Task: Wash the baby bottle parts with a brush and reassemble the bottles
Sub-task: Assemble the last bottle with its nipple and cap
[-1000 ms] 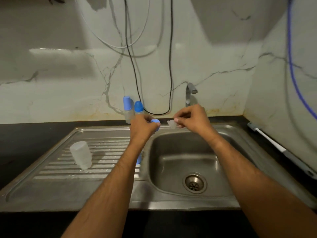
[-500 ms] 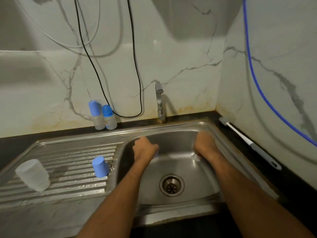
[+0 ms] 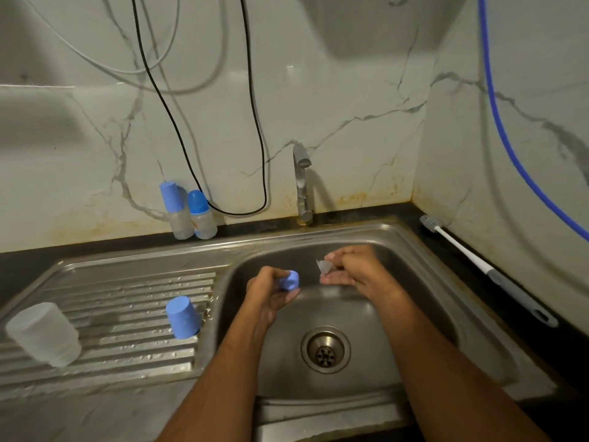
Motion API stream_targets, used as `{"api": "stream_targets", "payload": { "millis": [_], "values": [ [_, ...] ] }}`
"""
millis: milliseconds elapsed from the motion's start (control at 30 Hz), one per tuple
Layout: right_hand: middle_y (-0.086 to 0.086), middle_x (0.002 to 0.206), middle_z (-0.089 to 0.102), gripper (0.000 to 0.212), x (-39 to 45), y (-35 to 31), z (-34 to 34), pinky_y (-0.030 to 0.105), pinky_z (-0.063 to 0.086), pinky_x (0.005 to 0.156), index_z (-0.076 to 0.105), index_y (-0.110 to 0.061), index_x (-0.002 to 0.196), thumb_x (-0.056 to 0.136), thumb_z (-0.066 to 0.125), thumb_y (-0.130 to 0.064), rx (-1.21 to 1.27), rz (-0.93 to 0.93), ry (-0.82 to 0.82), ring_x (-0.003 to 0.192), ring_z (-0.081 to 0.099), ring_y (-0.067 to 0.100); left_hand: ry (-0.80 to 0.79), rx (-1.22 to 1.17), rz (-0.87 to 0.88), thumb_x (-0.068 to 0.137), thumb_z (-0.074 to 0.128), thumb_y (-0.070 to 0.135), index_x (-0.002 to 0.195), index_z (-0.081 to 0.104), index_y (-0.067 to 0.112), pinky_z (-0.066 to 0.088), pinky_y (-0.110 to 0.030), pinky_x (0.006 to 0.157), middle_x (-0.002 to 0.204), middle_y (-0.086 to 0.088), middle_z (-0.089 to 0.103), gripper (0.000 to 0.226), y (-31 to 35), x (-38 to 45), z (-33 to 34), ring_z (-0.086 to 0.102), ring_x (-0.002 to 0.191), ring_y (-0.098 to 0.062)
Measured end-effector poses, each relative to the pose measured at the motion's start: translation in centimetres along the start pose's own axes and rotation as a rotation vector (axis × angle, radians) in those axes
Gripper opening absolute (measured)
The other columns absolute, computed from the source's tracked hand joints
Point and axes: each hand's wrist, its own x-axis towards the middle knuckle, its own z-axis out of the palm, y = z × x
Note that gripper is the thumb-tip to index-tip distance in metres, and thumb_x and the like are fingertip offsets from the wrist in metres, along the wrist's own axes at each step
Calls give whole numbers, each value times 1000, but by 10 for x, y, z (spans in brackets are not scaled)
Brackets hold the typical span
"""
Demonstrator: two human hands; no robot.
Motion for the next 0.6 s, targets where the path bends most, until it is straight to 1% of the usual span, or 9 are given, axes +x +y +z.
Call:
{"api": "stream_targets", "payload": {
  "millis": [33, 100, 167, 233, 333, 500, 600],
  "values": [
    [29, 105, 66, 17, 2, 1, 1, 38, 64, 59, 62, 9, 113, 99, 59, 0, 48, 8, -24, 93, 72, 44, -14, -75, -19, 80, 63, 2, 114, 64, -6, 62, -41, 78, 113, -28, 65, 35, 3, 1, -1, 67, 105, -41],
    [26, 108, 68, 18, 4, 2, 2, 40, 64, 66, 63, 8, 113, 98, 60, 0, 102, -10, -59, 96, 72, 39, -22, -165, -12, 83, 63, 4, 117, 62, -3, 61, -45, 86, 115, -26, 64, 34, 6, 5, 0, 67, 105, -40],
    [22, 112, 70, 17, 6, 2, 1, 43, 64, 77, 66, 4, 111, 97, 63, -3, 119, -32, -91, 100, 71, 33, -27, -157, -4, 85, 66, 8, 116, 63, -1, 60, -47, 89, 112, -24, 68, 32, 6, 9, 2, 69, 102, -38],
    [18, 112, 71, 17, 7, 3, -1, 43, 63, 81, 67, 1, 111, 96, 65, -7, 137, -36, -104, 102, 71, 30, -25, -110, -10, 84, 69, 13, 113, 67, 0, 60, -46, 89, 106, -22, 73, 32, 3, 14, 4, 71, 100, -36],
    [17, 110, 73, 22, 8, 6, -3, 41, 63, 80, 68, 0, 111, 95, 68, -14, 172, -5, -102, 100, 72, 28, -22, -100, -30, 84, 70, 14, 112, 69, 0, 60, -41, 88, 101, -21, 75, 32, 1, 16, 4, 72, 99, -32],
    [16, 106, 76, 27, 3, 11, -1, 37, 62, 74, 70, -2, 110, 93, 71, -24, 166, 13, -130, 101, 73, 27, -87, -181, -50, 88, 64, 11, 114, 67, -1, 59, -42, 89, 101, -23, 75, 28, -1, 11, 5, 73, 99, -33],
    [20, 110, 71, 28, -3, 10, 1, 39, 64, 72, 69, -1, 110, 93, 71, -23, 165, 5, -124, 101, 73, 34, -104, -146, -54, 82, 68, 12, 112, 67, -2, 58, -42, 92, 104, -23, 74, 33, 0, 6, 6, 71, 101, -35]
  ]
}}
